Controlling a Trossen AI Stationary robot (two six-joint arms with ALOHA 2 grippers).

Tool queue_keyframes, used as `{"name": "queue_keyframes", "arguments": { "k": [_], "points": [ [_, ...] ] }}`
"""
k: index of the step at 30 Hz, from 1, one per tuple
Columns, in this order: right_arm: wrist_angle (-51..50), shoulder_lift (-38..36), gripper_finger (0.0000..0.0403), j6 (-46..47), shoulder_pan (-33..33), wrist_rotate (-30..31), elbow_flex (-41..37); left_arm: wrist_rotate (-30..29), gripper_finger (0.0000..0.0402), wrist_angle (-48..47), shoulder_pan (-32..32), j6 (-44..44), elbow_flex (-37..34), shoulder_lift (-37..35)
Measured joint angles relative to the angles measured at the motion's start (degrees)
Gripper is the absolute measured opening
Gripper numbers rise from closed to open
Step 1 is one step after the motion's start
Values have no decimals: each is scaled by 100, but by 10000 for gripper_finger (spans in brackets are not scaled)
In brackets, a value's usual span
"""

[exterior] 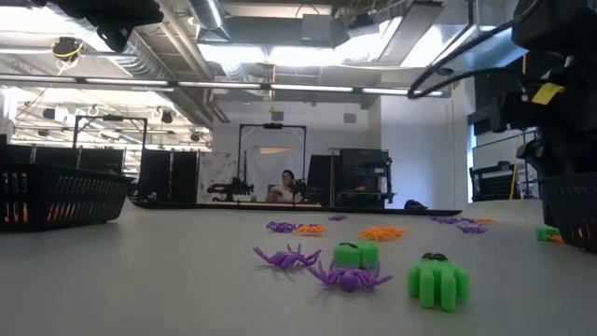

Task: Sort Halloween decoration
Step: Put the green skeleton toy into the bottom right black basket

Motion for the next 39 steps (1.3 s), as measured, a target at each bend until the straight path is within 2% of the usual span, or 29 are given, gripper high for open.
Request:
{"name": "queue_keyframes", "arguments": {
  "k": [11,14,19,21,26,30,35,39],
  "points": [
    [128,621,152,-44,-42,117,33,0,52,0,0,0,0,0],
    [152,641,118,-44,-117,130,31,0,52,-2,0,0,0,2],
    [81,550,29,-63,-197,473,109,0,52,0,2,-2,0,0],
    [-40,514,13,-88,-208,621,173,0,52,-1,1,-2,0,1],
    [-365,442,32,-99,-192,825,527,0,52,2,0,0,0,1],
    [-797,391,15,-98,-190,792,996,0,52,0,0,-2,0,0],
    [-983,391,17,34,-180,41,1651,0,52,-2,0,0,0,2],
    [-964,393,28,213,146,-379,1967,0,52,-2,1,-1,0,1]
  ]
}}
